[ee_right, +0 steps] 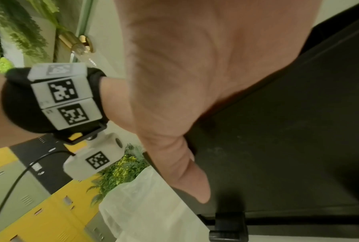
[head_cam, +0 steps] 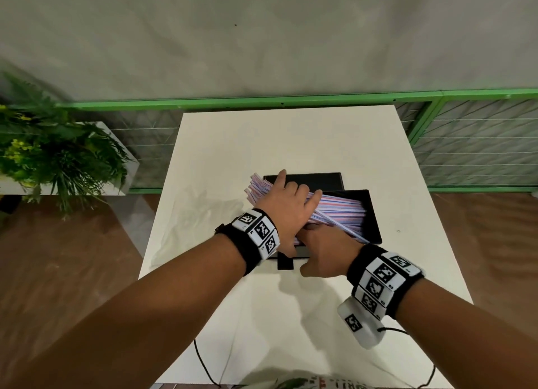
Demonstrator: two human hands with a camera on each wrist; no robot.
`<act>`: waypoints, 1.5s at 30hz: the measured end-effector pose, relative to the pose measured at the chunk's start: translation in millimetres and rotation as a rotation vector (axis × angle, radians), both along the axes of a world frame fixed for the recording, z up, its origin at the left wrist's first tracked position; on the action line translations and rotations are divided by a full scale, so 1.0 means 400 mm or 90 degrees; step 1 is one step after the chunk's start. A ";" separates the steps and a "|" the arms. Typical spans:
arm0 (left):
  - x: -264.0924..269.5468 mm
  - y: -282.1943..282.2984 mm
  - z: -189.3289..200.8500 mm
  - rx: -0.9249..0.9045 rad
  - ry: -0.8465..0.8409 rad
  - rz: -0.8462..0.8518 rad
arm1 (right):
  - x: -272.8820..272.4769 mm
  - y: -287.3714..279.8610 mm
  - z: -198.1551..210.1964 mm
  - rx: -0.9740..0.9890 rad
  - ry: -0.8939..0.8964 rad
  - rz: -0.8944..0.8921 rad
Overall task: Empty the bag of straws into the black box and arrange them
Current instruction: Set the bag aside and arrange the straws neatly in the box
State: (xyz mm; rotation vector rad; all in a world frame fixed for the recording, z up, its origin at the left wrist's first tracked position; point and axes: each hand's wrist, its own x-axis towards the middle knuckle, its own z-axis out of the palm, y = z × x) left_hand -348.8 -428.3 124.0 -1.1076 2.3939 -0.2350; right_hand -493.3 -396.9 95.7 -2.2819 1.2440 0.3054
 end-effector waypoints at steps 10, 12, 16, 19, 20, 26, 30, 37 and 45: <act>-0.001 0.004 0.006 -0.011 0.019 0.004 | 0.010 -0.001 0.025 0.038 -0.080 -0.063; -0.001 0.002 0.006 -0.008 0.019 0.006 | 0.010 -0.009 0.022 0.052 -0.088 -0.068; 0.000 -0.003 0.004 -0.006 0.018 0.011 | 0.013 -0.013 0.013 0.071 -0.089 -0.089; 0.005 -0.003 0.001 -0.004 0.039 0.016 | 0.020 -0.020 0.006 0.090 -0.086 -0.122; 0.006 -0.003 0.001 -0.004 0.045 0.017 | 0.022 -0.023 0.005 0.097 -0.084 -0.129; 0.009 -0.001 -0.004 -0.006 0.053 0.025 | 0.019 -0.034 0.006 0.079 -0.078 -0.096; 0.003 0.008 -0.004 0.002 0.030 0.029 | -0.012 -0.041 0.022 0.091 -0.050 -0.069; 0.002 0.001 -0.005 0.005 0.035 0.019 | -0.045 -0.022 0.016 0.026 -0.089 -0.082; 0.046 -0.012 -0.028 -0.013 0.089 -0.024 | -0.108 0.025 -0.014 -0.124 -0.203 -0.007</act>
